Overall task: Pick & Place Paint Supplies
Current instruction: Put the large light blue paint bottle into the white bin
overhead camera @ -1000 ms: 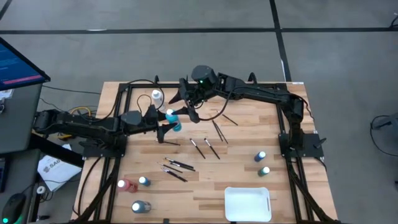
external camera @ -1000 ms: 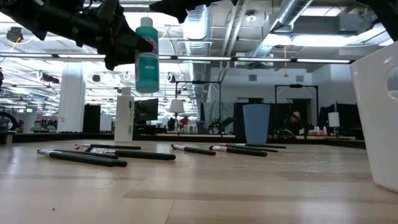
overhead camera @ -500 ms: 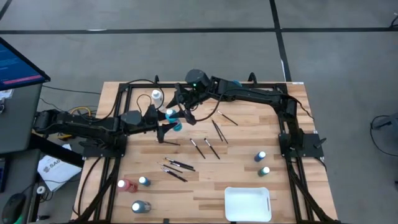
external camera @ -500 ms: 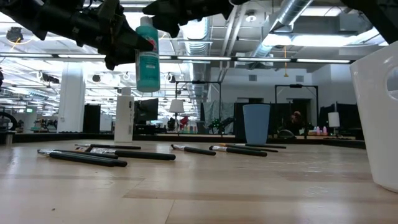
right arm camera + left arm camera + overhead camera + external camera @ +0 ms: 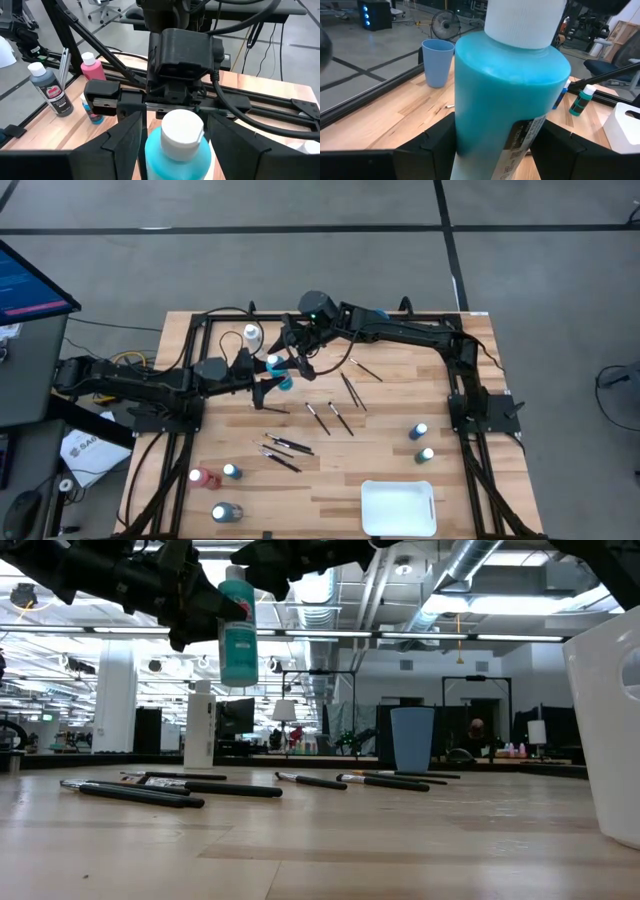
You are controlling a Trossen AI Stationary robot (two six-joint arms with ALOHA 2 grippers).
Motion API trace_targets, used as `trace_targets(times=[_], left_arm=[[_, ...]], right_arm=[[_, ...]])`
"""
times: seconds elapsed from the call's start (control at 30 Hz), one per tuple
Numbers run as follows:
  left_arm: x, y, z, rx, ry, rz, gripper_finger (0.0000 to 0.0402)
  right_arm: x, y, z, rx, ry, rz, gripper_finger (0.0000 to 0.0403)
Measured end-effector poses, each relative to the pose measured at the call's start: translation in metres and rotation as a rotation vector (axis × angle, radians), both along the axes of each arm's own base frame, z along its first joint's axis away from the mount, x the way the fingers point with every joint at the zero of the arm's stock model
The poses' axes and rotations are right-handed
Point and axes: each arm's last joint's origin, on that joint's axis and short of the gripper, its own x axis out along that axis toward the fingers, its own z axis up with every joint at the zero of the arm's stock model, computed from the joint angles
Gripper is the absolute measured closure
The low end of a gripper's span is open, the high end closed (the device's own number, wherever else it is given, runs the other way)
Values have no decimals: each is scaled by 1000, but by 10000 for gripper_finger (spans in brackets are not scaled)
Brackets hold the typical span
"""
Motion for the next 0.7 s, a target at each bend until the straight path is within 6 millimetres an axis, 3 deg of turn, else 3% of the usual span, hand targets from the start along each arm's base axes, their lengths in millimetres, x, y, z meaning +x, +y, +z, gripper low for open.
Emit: trace_targets(times=[0.2, 0.4, 0.7], left_arm=[[0, 0, 0, 0, -1, 0, 197], [0, 0, 0, 0, 1, -1, 197], [0, 0, 0, 2, -2, 0, 197]], right_arm=[[0, 0, 0, -21, -12, 9, 184], [15, -3, -21, 41, -8, 34, 184], [14, -4, -20, 45, -11, 37, 207]])
